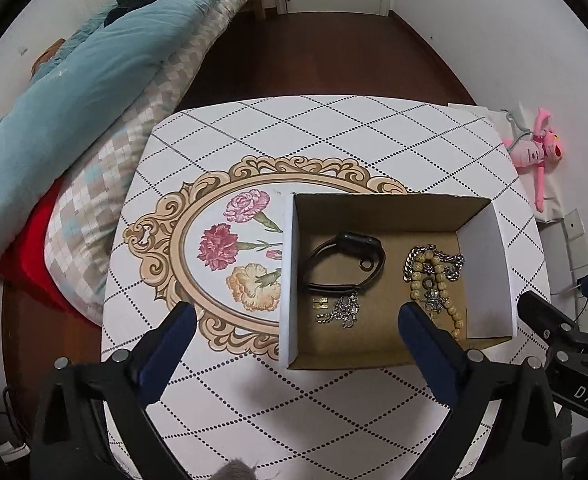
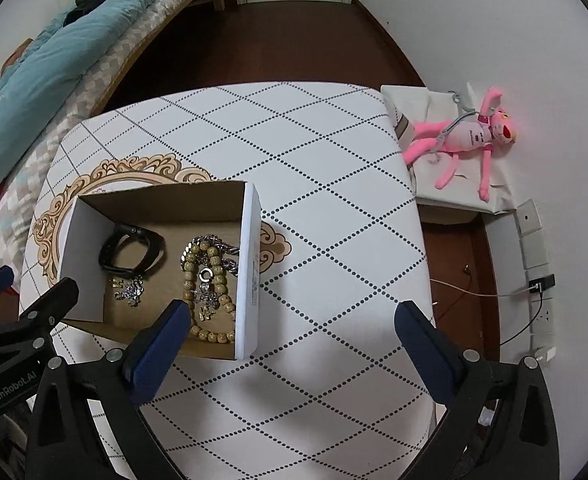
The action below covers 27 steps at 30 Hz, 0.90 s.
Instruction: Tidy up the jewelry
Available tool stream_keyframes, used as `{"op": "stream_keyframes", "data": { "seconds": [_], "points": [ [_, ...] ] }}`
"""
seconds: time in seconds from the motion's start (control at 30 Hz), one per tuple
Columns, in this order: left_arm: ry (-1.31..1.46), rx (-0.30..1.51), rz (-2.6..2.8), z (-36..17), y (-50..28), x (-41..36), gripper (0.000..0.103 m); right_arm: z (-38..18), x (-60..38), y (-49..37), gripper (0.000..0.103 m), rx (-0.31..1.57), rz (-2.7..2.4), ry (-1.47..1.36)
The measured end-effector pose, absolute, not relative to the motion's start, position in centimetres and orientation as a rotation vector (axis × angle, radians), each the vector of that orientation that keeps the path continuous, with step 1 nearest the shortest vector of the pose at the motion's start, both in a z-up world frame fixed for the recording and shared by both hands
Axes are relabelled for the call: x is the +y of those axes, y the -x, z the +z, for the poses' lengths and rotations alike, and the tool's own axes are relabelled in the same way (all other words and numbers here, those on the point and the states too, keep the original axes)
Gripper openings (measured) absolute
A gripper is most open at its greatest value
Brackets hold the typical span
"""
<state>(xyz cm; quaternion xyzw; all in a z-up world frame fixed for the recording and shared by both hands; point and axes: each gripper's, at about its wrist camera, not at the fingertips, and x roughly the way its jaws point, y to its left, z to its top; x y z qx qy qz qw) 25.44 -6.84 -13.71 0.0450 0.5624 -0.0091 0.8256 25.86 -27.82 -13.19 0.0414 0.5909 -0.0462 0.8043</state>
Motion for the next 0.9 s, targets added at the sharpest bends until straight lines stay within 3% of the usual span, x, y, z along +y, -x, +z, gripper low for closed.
{"op": "stream_keyframes", "data": {
  "seconds": [0.3, 0.9],
  "points": [
    [-0.082, 1.114, -0.018, -9.4, -22.9, -6.9, 0.103, -9.0, -27.9, -23.6, 0.103, 1.181, -0.117, -0.089],
    [-0.031, 0.886, -0.06, 3.3, -13.8, -6.5, 0.103, 5.7, -26.8, -12.8, 0.103, 0.914, -0.129, -0.081]
  ]
}}
